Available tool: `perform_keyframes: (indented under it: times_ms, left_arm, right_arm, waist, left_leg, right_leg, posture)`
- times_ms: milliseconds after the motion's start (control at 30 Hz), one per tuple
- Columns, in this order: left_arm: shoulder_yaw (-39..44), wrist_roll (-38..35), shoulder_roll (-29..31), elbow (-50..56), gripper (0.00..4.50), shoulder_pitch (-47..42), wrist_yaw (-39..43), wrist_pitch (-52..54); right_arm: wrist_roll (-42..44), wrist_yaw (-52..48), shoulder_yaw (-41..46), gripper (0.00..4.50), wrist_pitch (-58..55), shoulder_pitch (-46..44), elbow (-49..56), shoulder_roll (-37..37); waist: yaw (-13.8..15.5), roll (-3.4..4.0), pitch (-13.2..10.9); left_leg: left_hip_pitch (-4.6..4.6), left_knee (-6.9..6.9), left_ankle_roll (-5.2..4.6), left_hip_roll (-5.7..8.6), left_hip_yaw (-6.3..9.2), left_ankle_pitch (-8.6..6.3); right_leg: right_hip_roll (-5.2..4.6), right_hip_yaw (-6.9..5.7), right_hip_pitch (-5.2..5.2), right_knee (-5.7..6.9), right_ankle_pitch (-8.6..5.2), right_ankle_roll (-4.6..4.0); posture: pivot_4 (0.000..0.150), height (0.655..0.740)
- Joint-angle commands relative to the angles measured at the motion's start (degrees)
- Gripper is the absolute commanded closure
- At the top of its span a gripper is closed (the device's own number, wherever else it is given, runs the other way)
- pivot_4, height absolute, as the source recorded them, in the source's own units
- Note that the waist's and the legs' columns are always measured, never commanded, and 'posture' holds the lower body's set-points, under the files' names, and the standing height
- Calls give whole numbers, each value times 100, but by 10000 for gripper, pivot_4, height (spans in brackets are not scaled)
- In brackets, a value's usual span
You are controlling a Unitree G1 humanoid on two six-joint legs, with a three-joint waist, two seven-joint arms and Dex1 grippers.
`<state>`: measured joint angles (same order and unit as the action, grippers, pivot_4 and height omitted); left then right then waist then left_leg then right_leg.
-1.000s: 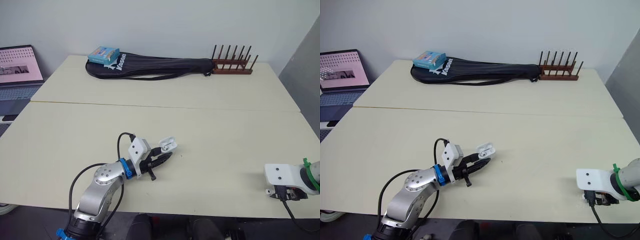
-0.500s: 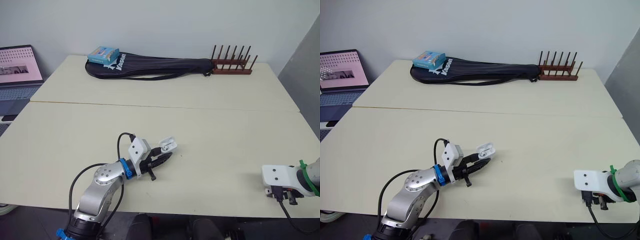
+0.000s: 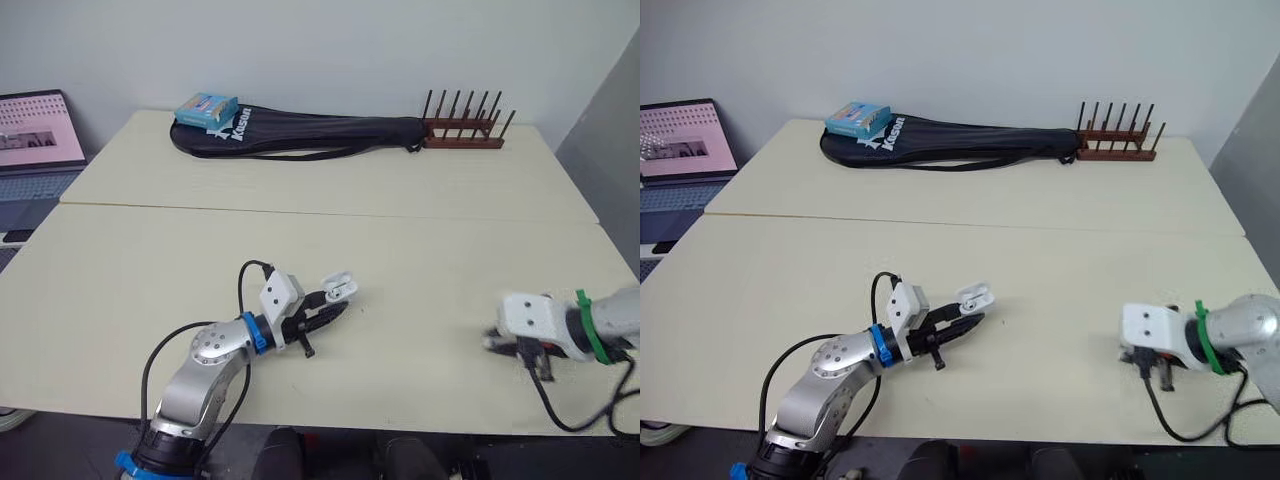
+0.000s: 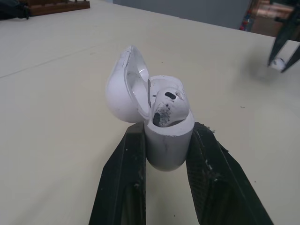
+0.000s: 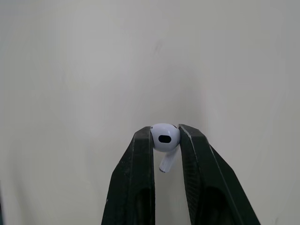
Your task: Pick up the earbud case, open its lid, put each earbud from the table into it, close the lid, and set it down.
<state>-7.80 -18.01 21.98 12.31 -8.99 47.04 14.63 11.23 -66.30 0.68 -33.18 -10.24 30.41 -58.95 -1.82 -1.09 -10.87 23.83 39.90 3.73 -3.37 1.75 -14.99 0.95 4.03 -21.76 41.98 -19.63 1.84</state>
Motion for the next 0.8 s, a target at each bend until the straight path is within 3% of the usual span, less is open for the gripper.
perform_keyframes:
  times_ms: [33,167,367,633,800]
  left_arm:
    - [47,-144,-104,-133,37075,-294,105,-183]
    - [54,-119,-194,-307,37075,-550,130,-227]
    - [97,-345,-275,-306,37075,-810,192,66]
    - [145,-474,-147,-415,37075,-968,352,216]
    - [168,-480,-101,-468,37075,-1003,408,220]
  right_arm:
    - [629,685,60,40981,-159,-559,296,965]
    - [874,1615,-3,40981,15,-810,457,2298]
    - [759,2459,-623,40981,422,-691,391,3576]
    - [378,2993,-1017,40981,1256,-659,-291,4266]
    - [226,3000,-1014,40981,1642,-650,-610,4190]
  waist:
    - [5,0,0]
    - [10,-1,0]
    - [16,1,1]
    - [11,1,1]
    - [10,1,1]
  left_leg:
    - [1,0,0,0,1,0]
    - [9,-2,0,4,9,0]
    - [15,-3,1,2,19,0]
    - [15,-3,1,1,22,0]
    - [16,-4,1,0,21,0]
  right_leg:
    - [0,-1,0,0,0,0]
    - [-3,-8,-5,1,1,-1]
    - [-3,-18,-12,9,1,-2]
    - [0,-21,-13,13,1,-2]
    - [1,-21,-17,13,1,-2]
  posture:
    - [1500,6787]
    - [1500,6787]
    - [1500,6787]
    - [1500,6787]
    - [1500,6787]
